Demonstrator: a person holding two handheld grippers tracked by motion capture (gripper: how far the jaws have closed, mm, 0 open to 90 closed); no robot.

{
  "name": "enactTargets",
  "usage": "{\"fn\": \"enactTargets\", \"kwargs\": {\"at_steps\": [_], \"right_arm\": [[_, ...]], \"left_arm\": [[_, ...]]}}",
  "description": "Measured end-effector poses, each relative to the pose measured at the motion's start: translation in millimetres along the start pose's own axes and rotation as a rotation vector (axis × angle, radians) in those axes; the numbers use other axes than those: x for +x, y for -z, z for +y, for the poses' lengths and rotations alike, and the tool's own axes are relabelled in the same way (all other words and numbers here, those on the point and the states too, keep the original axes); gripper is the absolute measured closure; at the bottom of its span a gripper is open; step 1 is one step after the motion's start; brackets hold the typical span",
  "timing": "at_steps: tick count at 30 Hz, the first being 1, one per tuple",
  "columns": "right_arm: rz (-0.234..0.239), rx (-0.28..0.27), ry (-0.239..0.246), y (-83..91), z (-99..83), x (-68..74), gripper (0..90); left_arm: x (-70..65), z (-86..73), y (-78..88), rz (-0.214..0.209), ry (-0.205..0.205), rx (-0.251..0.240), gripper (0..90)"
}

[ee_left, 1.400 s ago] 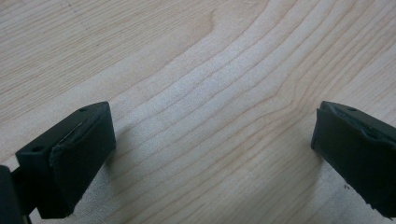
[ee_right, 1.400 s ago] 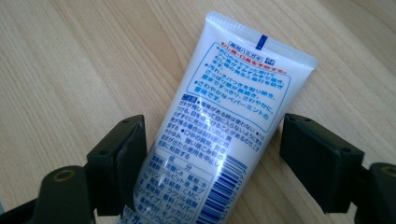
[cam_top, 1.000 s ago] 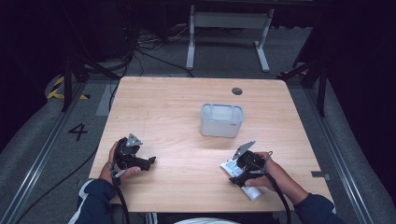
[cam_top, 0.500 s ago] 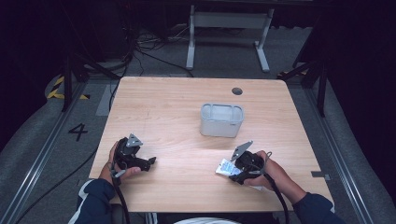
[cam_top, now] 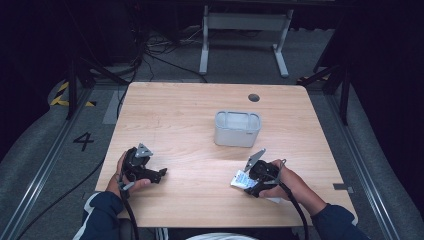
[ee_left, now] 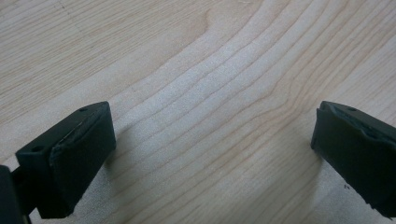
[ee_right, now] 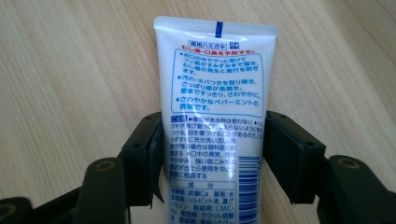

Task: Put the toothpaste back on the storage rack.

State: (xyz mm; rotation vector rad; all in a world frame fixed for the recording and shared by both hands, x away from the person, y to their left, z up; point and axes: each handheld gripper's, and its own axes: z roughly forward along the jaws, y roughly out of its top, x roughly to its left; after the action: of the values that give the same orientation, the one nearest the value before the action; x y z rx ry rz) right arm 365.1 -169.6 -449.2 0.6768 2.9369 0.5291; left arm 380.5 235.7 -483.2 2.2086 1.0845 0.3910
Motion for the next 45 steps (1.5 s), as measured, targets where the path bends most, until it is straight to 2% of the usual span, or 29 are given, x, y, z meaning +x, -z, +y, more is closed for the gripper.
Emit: {"fn": "enactTargets", "kwargs": {"at_steps": [1,7,22,35,45], "right_arm": [[0.001,-0.003,-0.009,-0.2,0.4,-0.1,41.0],[0.0,-0.007,0.011,0.2,-0.4,-1.3,43.1],[0.043,-0.046,0.006,7.6,-5.8,-5.5,61.7],[0.058,-0.073,0.01,15.7,-12.0,-8.7,65.1],[0.053,-0.126,0.001,28.5,-17.2,-10.4,65.9]], "left_arm": [[0.0,0.0,0.0,0.0,0.0,0.0,0.2],[0.0,0.0,0.0,0.0,-0.002,0.0,0.2],[0.0,0.1,0.0,-0.001,-0.001,0.0,0.2],[0.0,0.1,0.0,-0.001,-0.001,0.0,0.2],[0.0,0.1,0.0,-0.001,-0.001,0.0,0.2]]}}
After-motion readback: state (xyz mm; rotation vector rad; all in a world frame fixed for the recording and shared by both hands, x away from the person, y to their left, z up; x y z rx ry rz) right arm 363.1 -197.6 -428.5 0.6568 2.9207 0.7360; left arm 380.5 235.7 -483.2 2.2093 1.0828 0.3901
